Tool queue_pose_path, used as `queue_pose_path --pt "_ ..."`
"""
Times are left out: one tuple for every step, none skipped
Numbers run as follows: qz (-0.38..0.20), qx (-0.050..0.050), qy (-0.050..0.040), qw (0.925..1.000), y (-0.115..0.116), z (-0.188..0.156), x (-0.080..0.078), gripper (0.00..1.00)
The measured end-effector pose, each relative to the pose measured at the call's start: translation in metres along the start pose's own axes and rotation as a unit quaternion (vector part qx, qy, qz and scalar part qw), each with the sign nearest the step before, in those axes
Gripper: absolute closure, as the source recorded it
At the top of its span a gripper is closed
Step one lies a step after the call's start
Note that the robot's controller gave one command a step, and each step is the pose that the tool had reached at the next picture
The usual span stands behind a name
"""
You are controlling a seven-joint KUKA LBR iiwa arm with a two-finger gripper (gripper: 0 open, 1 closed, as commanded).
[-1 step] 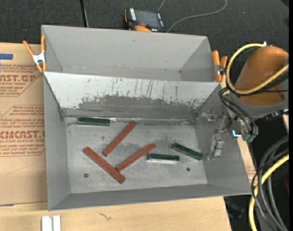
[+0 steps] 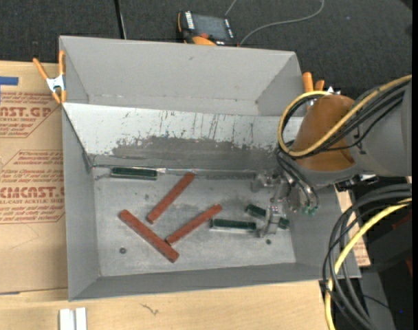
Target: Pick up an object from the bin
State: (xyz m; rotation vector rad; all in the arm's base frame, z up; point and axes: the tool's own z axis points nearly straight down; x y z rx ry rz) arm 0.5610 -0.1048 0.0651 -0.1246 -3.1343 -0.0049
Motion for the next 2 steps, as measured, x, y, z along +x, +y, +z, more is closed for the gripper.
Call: queue_pose_path --pt "0.000 0.001 -0.0029 1.0000 -0.001 -0.004 -0.002 1.00" --pt "-0.034 0.003 -0.0083 0.9994 -0.028 -0.204 0.005 1.00"
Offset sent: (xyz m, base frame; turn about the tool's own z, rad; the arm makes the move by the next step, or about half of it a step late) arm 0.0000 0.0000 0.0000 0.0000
